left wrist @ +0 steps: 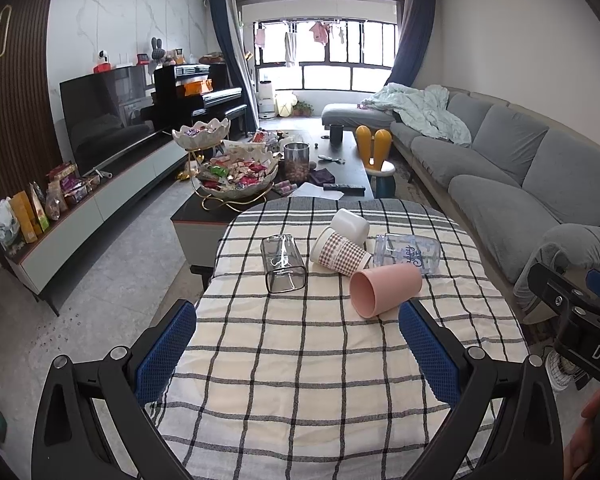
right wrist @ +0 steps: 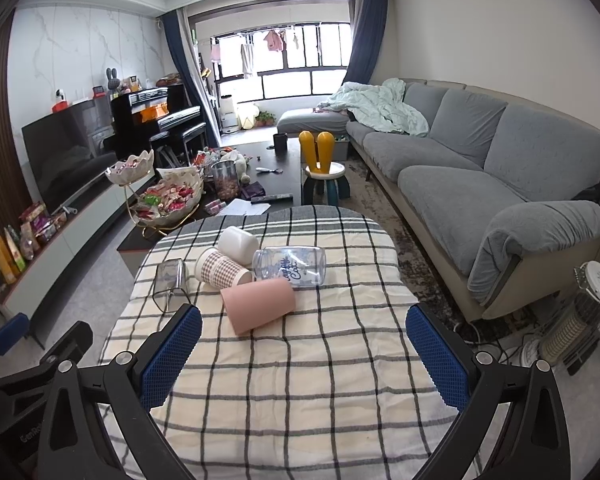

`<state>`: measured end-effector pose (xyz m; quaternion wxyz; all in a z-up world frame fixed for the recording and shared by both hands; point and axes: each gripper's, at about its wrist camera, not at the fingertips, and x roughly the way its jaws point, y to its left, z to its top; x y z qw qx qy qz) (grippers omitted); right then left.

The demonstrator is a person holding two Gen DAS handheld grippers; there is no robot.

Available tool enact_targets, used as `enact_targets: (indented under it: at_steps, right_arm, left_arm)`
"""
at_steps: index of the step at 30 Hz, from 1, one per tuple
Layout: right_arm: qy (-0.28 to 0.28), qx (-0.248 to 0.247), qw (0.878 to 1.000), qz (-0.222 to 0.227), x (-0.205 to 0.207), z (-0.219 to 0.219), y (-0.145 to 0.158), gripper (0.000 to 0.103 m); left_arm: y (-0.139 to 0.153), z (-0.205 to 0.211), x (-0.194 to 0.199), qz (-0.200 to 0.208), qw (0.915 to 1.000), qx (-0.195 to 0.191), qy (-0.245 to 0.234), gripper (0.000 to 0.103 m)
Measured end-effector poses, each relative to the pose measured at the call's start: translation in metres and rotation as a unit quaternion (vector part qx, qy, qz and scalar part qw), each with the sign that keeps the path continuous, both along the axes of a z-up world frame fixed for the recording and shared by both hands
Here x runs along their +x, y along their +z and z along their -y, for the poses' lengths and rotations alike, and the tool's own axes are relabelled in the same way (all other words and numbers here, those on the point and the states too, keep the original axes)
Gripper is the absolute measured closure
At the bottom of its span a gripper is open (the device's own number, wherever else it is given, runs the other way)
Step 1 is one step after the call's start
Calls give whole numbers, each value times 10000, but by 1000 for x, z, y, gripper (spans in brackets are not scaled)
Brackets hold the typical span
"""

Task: Flip cup upside down

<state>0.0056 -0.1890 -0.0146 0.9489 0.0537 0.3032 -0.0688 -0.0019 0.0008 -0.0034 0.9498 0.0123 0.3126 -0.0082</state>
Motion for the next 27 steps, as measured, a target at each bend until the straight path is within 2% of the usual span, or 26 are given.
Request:
enact_targets:
  at_steps: [20, 27]
  right_arm:
    - [46, 23, 10000, -78, 1, 0, 0, 1]
    - [9, 33, 9998, -212, 27, -6, -9, 1]
  left_arm:
    - [-2, -3, 5, -11, 10000, 14, 19, 0]
    - [-7, -6, 23, -149, 9999, -37, -13, 0]
